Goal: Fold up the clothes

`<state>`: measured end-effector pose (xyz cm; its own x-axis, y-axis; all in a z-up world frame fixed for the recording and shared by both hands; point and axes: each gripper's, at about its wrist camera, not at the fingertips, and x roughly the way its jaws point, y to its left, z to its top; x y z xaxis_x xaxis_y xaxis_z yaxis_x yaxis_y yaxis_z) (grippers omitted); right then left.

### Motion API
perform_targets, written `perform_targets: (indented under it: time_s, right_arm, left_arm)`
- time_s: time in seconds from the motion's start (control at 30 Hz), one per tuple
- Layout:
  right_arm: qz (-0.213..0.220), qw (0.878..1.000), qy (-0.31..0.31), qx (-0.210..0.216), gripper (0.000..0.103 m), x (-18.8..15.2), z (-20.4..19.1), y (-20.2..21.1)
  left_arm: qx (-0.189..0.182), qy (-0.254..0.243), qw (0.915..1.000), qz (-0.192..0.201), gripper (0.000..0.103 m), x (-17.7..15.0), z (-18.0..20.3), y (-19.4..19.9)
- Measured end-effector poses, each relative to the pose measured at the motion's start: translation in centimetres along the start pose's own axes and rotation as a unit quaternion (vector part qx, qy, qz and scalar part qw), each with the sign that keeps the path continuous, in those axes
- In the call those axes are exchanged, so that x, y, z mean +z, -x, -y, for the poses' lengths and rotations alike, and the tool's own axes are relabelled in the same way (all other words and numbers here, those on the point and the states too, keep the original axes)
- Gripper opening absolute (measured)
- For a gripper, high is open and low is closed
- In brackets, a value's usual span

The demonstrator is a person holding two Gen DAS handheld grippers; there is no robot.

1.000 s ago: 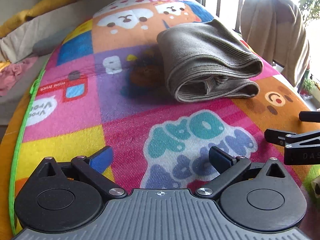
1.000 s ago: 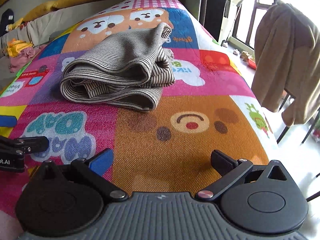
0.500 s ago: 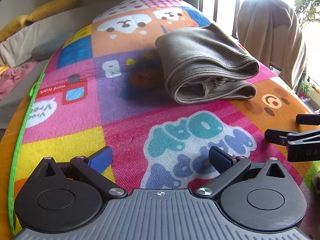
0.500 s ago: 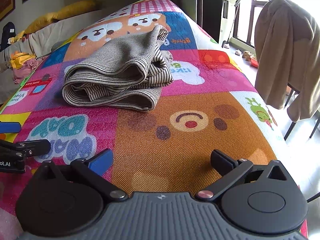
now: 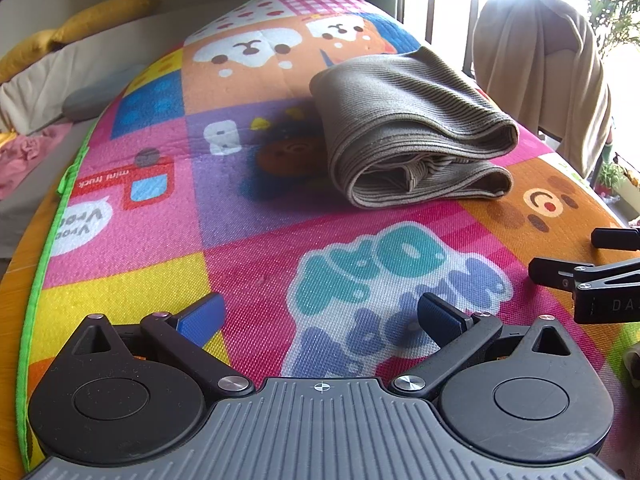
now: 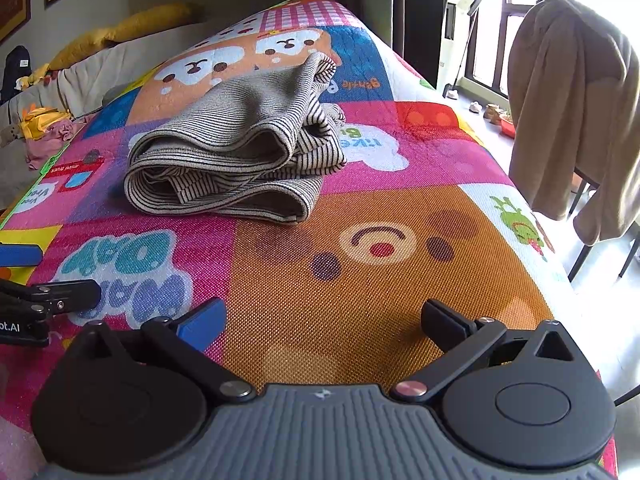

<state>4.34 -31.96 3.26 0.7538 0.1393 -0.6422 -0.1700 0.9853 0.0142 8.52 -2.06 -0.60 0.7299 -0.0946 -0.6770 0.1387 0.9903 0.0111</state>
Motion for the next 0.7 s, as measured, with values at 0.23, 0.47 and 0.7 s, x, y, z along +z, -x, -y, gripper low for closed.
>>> perform_targets:
  time_s: [0.23, 0.47, 0.7]
  right_arm:
    - [0.0, 1.0, 0.001, 0.001, 0.103, 0.01, 0.05, -0.04]
    - [0.0, 1.0, 0.002, 0.002, 0.103, 0.07, 0.14, -0.16]
    - [0.0, 1.0, 0.001, 0.002, 0.103, 0.0, 0.13, -0.08]
  left_arm:
    - [0.0, -0.001, 1.0, 0.0, 0.103, 0.03, -0.06, -0.02]
    - [0.0, -0.001, 1.0, 0.0, 0.103, 0.03, -0.06, -0.04]
    - [-0.001, -0.002, 1.0, -0.001, 0.103, 0.08, -0.13, -0.05]
